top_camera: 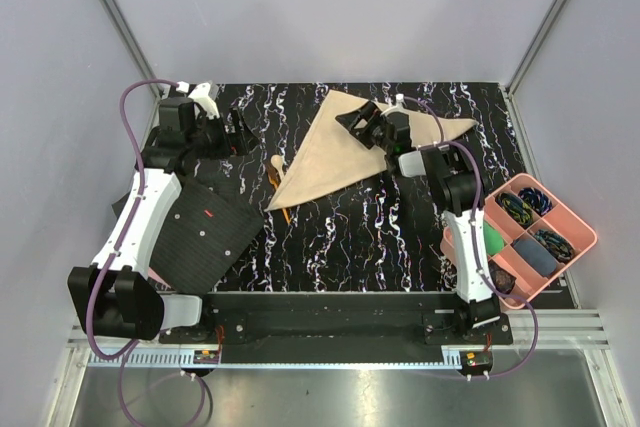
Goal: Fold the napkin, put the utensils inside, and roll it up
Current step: Fold the napkin
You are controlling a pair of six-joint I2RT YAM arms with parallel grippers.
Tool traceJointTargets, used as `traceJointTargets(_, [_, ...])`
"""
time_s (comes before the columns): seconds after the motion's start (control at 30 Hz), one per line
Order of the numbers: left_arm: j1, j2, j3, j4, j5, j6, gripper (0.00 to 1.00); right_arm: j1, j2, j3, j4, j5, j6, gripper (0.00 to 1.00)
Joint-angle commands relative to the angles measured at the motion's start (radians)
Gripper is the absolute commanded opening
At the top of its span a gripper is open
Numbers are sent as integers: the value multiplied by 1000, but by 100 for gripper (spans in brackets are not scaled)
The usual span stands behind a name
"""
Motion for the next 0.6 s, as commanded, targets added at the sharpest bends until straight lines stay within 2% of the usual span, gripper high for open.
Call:
traceJointTargets(0.0, [6,-7,-5,47,35,-4,97,-4,-65,-110,-83,-27,-21,98])
traceJointTargets(0.37, [4,-7,-12,57,41,-10,97,-7,-173,-313,-135,-101,-78,98])
traceJointTargets(0.57, [4,-5,-15,64,50,-6,97,-7,-205,-371,-146,-153,-108,97])
